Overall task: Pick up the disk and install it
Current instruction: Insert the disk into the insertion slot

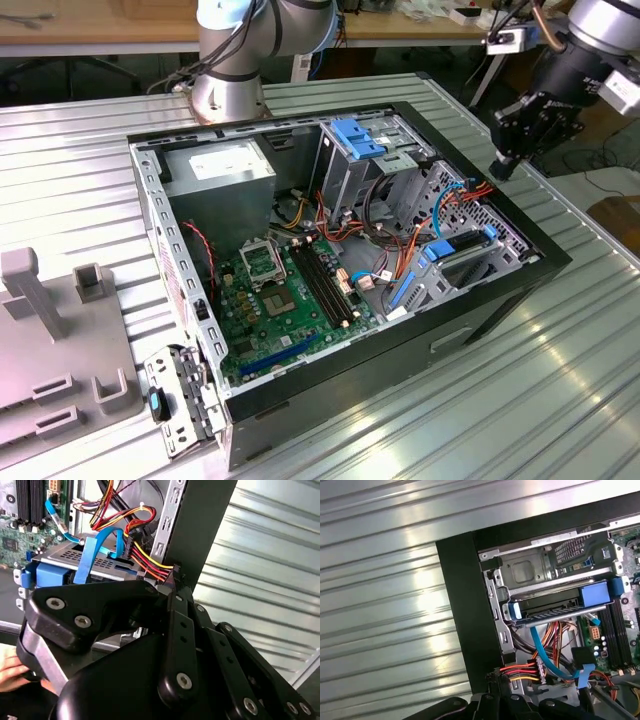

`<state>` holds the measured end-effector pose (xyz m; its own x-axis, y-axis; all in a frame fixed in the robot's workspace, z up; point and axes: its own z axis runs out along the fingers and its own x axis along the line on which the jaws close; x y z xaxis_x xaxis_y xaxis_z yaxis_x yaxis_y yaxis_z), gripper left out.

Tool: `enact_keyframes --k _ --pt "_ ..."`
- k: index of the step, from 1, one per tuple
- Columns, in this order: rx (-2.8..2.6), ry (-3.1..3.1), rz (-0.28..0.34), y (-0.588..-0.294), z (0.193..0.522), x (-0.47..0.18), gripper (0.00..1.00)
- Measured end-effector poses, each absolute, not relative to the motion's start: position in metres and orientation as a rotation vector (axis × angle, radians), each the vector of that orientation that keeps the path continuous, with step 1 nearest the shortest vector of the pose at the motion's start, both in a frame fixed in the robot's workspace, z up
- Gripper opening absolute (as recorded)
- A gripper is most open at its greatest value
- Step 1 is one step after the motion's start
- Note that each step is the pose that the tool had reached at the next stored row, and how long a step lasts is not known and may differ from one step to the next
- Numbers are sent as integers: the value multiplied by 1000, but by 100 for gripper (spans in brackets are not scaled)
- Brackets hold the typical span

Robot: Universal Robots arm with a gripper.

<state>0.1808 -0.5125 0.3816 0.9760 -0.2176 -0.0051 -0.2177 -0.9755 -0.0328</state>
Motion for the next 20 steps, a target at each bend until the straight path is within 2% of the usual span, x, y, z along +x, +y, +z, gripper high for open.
enact_keyframes --k 3,4,11,20 --pt "-3090 331 -12 -514 381 180 11" --pt "-3089 312 -21 -515 380 178 30" --pt "-3082 230 -85 -515 372 169 30" --pt "-3080 229 -99 -515 366 169 29"
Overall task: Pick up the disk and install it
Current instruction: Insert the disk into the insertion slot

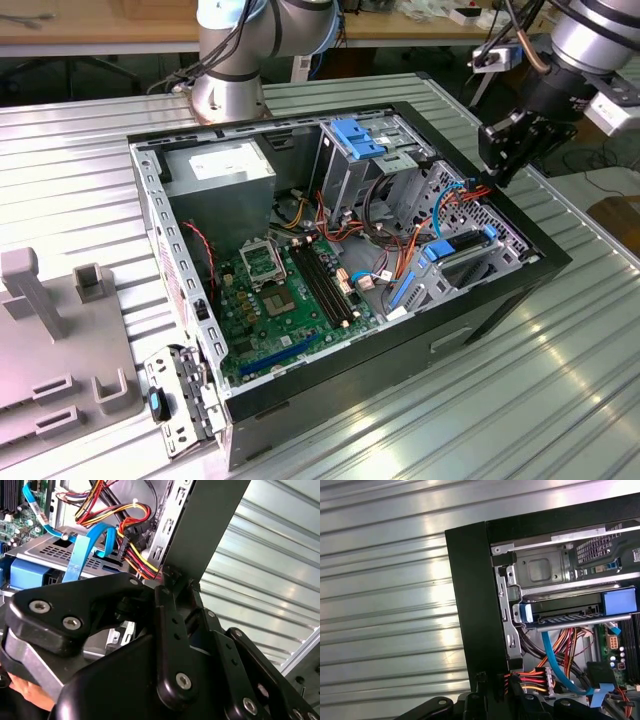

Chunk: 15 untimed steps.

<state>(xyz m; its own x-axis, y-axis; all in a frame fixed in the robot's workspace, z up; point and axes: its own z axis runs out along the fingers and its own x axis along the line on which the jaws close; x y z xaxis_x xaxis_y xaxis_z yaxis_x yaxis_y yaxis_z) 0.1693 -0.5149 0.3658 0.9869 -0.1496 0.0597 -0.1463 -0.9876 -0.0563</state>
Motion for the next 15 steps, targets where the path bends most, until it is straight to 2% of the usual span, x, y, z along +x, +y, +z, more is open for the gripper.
enact_keyframes --k 1,2,3,4,15 --pt "-3080 230 -99 -515 366 169 29" --pt "-3080 230 -99 -515 366 169 22" --pt "-3080 229 -99 -515 366 169 22" --pt "-3080 230 -99 -515 366 169 17" --pt "-3066 391 -103 -515 373 169 17"
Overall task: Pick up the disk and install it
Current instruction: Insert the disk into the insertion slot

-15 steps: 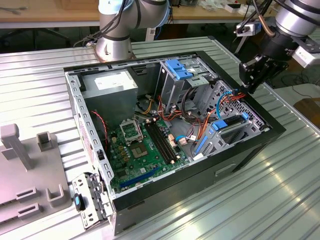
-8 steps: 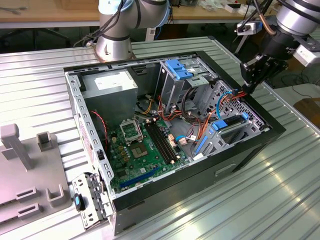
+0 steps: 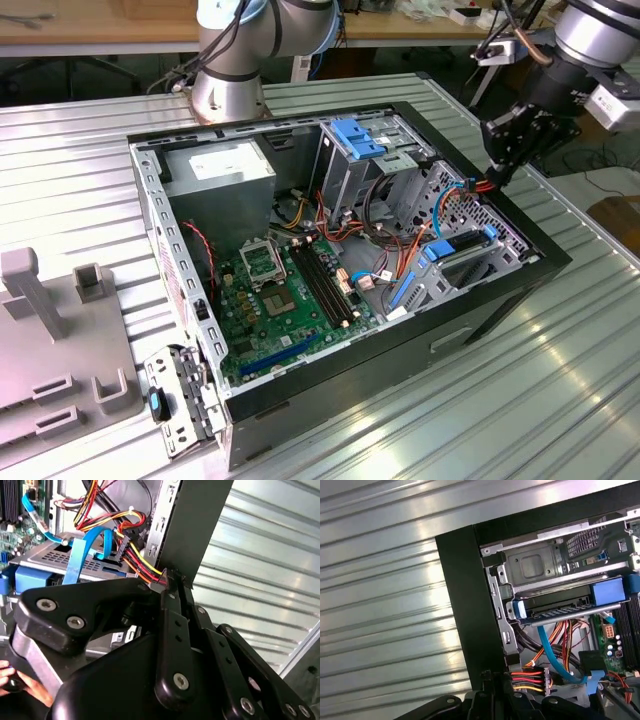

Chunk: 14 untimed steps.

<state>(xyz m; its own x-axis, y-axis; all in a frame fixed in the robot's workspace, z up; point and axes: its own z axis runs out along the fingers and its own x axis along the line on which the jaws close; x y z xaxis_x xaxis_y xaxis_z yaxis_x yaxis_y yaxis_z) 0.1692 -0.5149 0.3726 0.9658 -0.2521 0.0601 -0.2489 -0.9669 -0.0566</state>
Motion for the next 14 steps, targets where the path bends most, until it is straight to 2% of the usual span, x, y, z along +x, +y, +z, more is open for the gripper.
enact_keyframes --k 14 --pt "-3019 695 -111 -515 372 155 17"
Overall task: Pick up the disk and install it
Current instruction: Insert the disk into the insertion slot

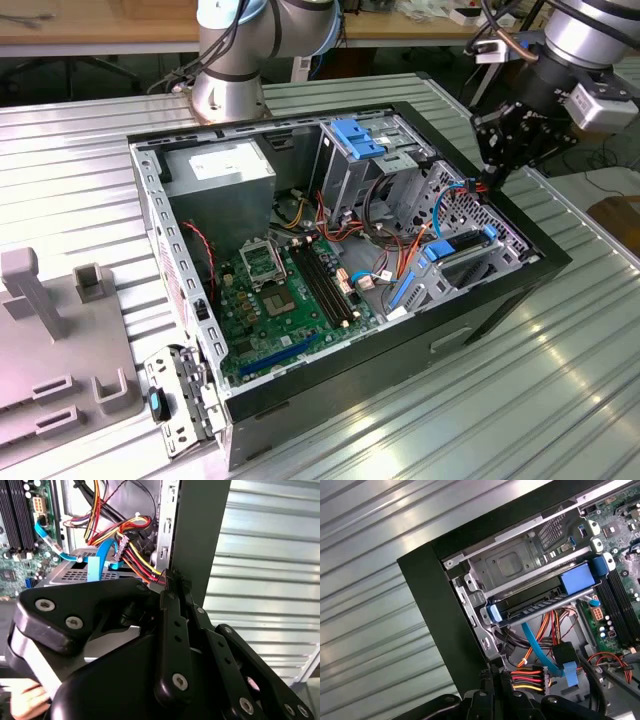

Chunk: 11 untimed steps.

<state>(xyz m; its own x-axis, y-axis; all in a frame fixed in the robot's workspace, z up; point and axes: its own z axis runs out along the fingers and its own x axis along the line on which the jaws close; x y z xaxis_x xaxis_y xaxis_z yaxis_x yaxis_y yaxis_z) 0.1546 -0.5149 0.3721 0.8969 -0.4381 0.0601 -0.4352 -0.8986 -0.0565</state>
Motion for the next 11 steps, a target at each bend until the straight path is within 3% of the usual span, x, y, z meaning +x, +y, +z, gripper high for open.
enact_keyframes --k 11 --pt "-2939 1001 -117 -515 371 155 17"
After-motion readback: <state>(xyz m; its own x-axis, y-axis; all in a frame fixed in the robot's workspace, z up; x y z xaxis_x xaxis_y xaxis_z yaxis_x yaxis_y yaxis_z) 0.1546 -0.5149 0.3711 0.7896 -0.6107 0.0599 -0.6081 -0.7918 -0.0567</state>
